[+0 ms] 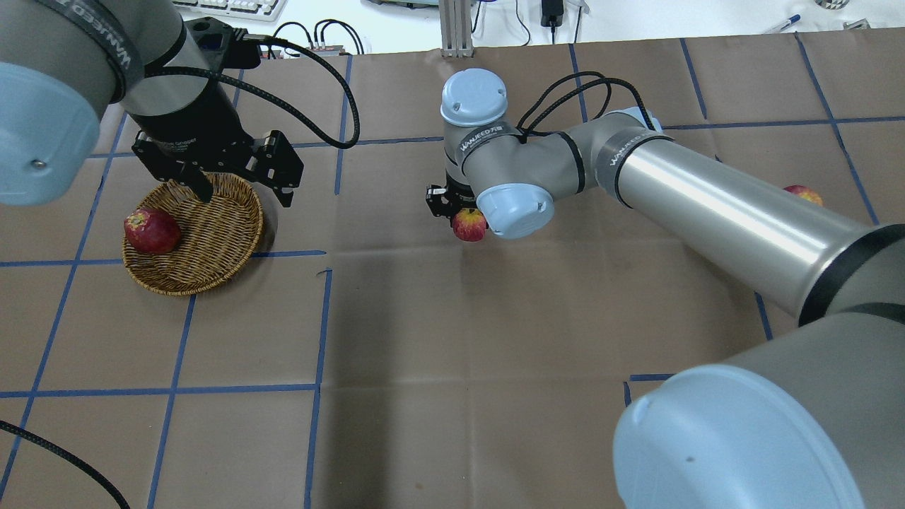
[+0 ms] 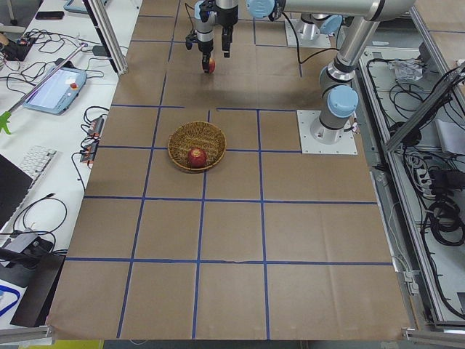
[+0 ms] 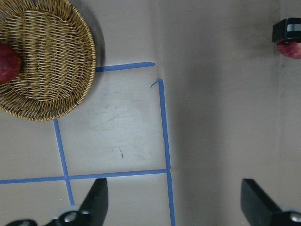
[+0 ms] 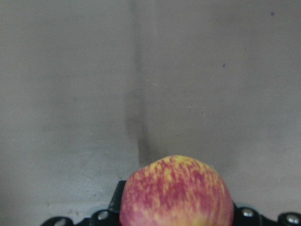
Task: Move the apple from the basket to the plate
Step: 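Carry the apple with the right gripper onto the white plate and release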
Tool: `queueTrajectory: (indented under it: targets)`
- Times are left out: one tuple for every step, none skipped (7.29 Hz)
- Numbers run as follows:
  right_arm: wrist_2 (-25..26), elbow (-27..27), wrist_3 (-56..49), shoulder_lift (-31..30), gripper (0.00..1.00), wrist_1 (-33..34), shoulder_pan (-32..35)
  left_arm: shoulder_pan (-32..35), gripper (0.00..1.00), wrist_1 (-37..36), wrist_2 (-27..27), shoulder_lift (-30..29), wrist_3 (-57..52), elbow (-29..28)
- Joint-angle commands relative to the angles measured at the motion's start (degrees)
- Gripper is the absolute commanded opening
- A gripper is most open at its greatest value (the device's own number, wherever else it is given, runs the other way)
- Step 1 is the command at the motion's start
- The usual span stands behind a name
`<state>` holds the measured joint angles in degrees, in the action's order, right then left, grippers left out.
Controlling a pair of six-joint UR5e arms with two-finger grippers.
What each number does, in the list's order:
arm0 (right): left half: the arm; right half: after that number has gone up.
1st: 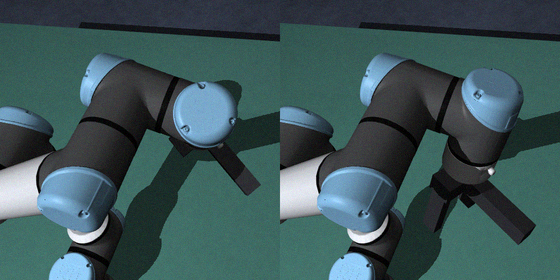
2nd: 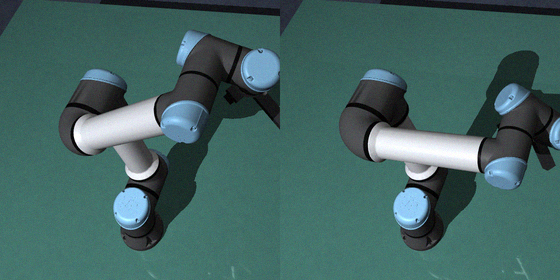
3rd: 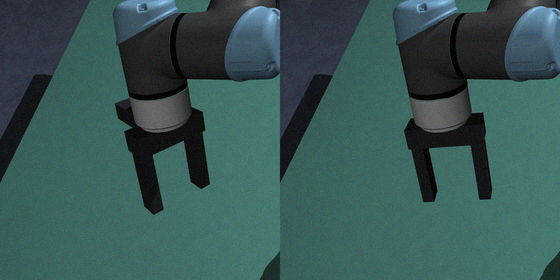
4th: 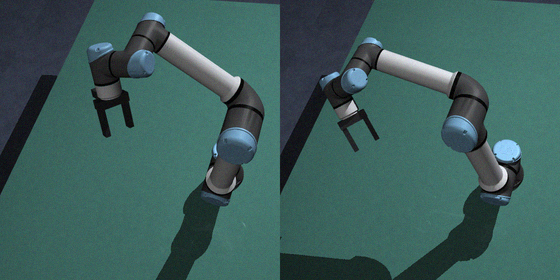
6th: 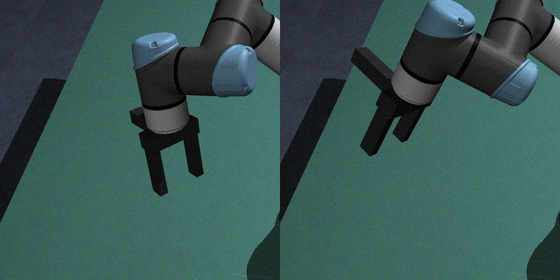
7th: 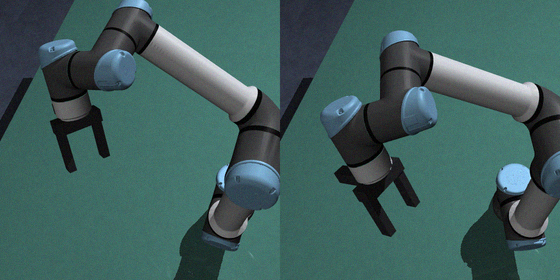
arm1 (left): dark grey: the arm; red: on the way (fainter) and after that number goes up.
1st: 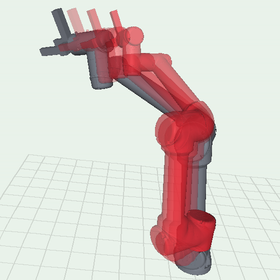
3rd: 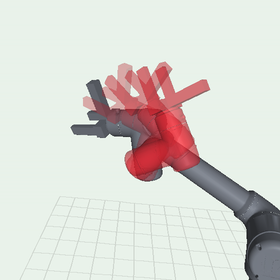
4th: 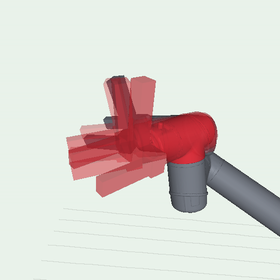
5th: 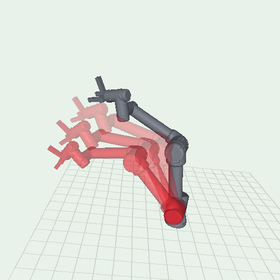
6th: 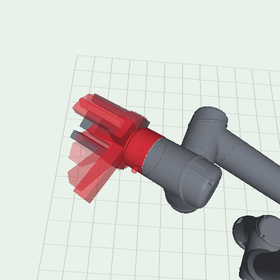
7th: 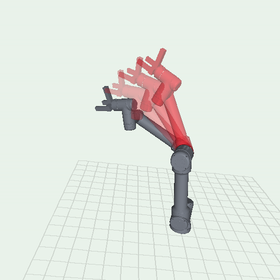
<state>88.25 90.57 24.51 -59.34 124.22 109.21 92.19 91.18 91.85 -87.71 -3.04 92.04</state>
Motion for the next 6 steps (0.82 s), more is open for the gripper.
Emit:
queueTrajectory:
  targets:
    - [0.0, 0.4, -2.0, -8.6, 0.53, -7.5, -6.1, 0.0, 0.99, -0.3, 0.0, 1.1, 0.1, 0.9]
    - [0.1, 1.2, -9.1, -12.5, 0.53, -12.3, -11.2, 0.0, 0.99, -0.3, 0.2, 1.2, 0.1, 1.0]
    - [0.3, 3.4, -16.1, -16.2, 0.53, -13.9, -17.0, 0.0, 0.99, -0.3, 0.2, 1.2, 0.1, 1.1]
    - [0.3, 7.0, -24.7, -18.9, 0.53, -13.4, -23.0, 0.0, 0.99, -0.3, 0.3, 1.2, 0.0, 1.2]
    - [0.3, 9.9, -33.2, -20.4, 0.53, -11.8, -29.6, 0.0, 0.99, -0.3, 0.2, 1.2, 0.1, 1.2]
    - [-0.2, 11.2, -41.8, -20.6, 0.53, -11.0, -36.3, 0.0, 0.99, -0.3, 0.1, 1.3, 0.1, 1.2]
